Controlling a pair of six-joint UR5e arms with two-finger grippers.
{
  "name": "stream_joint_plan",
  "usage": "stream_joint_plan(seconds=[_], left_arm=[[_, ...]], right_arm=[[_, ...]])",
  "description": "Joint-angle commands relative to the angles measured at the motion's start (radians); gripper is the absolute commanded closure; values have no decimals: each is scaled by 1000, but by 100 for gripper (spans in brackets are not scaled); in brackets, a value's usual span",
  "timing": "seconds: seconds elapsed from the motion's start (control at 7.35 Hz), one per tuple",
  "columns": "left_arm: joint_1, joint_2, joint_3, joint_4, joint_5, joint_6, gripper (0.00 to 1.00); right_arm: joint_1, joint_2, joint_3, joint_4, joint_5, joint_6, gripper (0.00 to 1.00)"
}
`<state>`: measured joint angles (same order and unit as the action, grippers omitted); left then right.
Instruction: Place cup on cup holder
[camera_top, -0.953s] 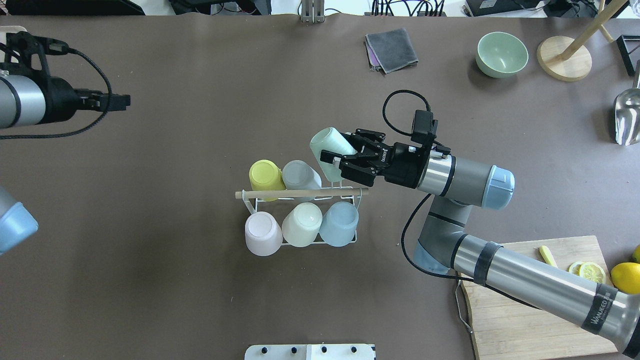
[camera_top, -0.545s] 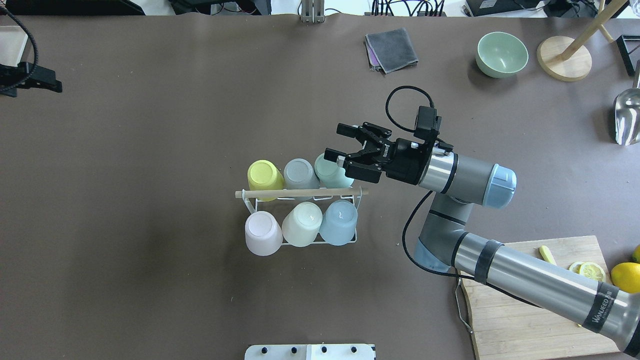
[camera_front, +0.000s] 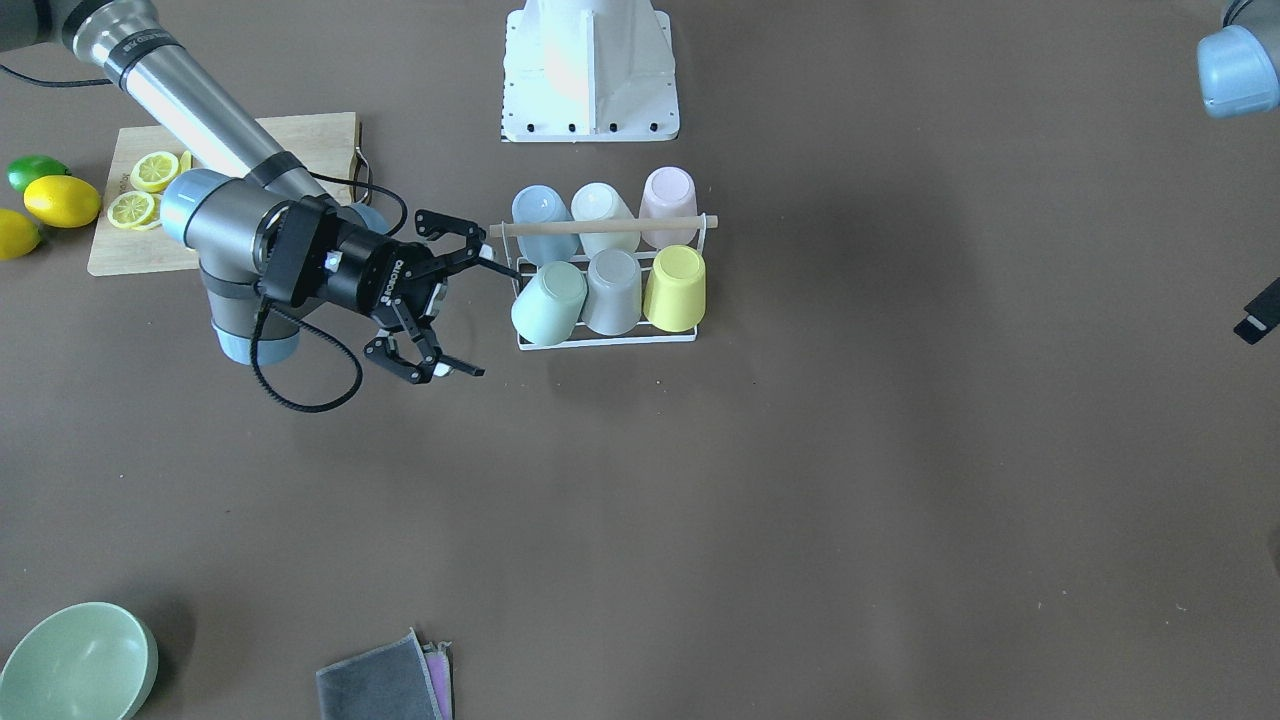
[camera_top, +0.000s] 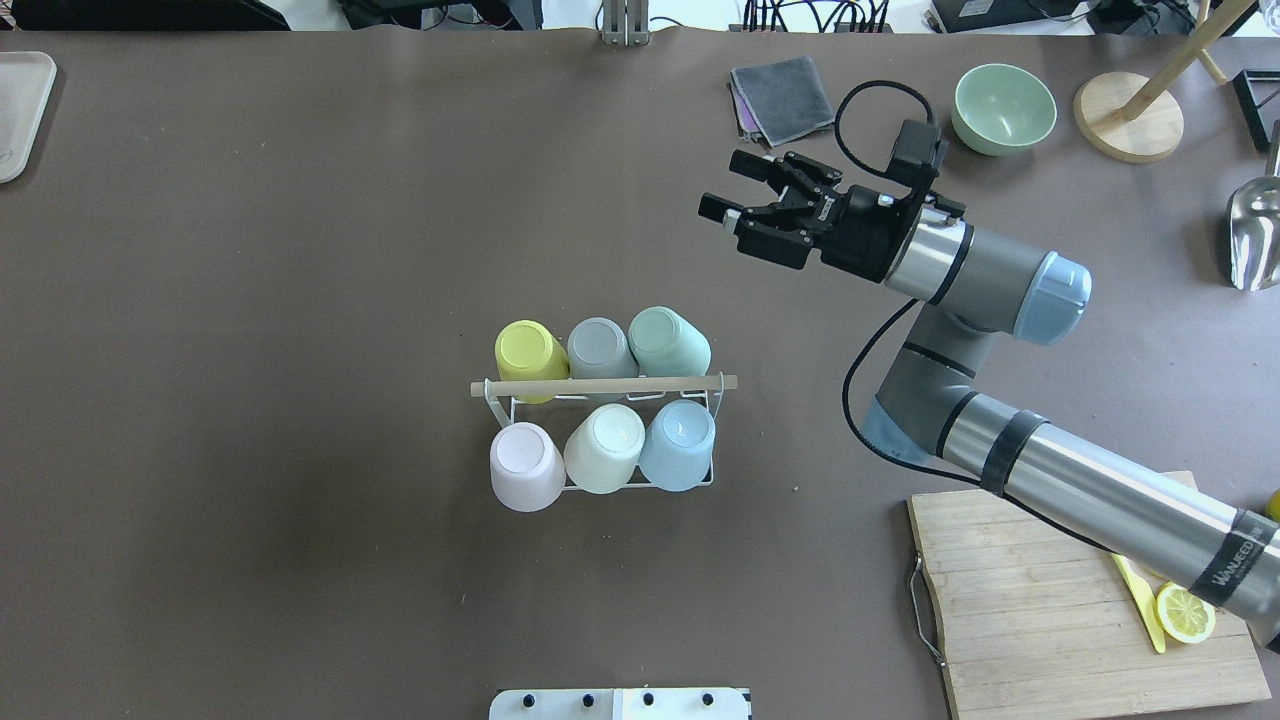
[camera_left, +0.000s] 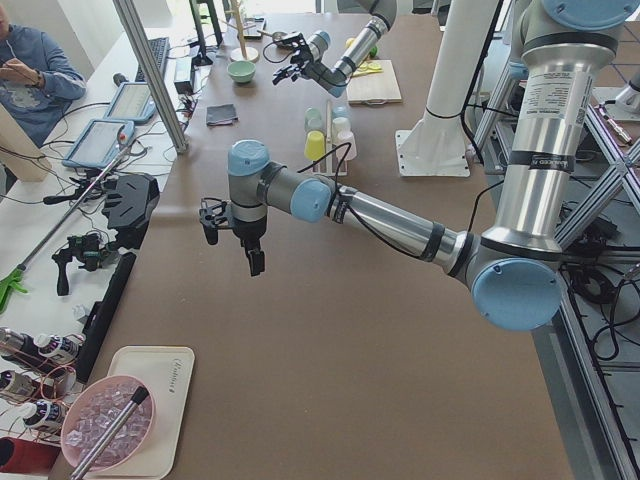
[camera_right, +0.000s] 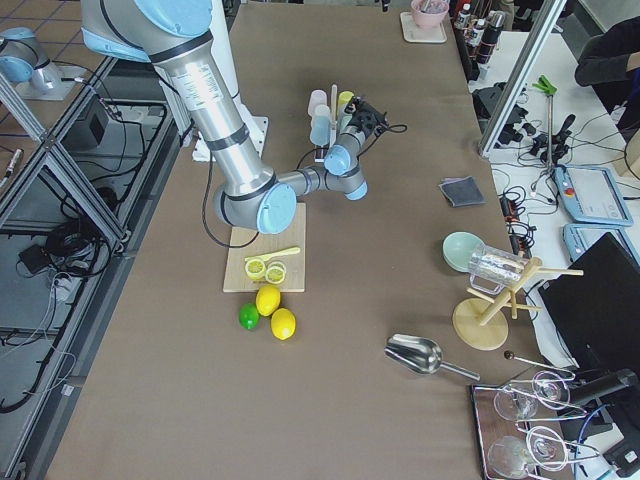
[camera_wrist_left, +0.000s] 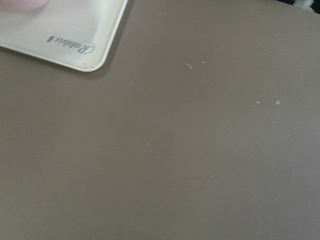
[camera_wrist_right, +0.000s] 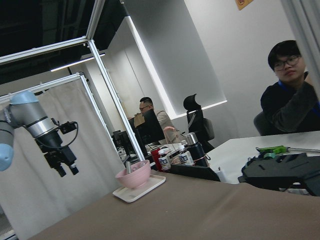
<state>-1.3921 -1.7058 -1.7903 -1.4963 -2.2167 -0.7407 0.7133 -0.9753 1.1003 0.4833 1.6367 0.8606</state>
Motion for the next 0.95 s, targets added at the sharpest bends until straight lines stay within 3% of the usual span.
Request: stream_joint_plan(seconds=[0.0, 0.27, 0.41, 0.54, 0.68, 0.82], left_arm=[[-86, -12, 25, 213, -53, 275, 2], [-180, -14, 57, 380, -57, 609, 2], [-183, 20, 60, 373, -111, 671, 2], [-185, 100, 68, 231, -180, 673, 2], [-185, 156, 104, 61, -187, 669, 2], [-185, 164, 114, 21, -187, 672, 2]], right_arm=[[116, -9, -64, -153, 2, 3, 0], [217, -3, -79, -375, 61, 43, 0], [271, 0, -65, -490, 125, 82, 0], [299, 0, -30, -606, 173, 153, 0], [299, -15, 98, -797, 187, 173, 0], [282, -73, 315, -1050, 189, 181, 0]])
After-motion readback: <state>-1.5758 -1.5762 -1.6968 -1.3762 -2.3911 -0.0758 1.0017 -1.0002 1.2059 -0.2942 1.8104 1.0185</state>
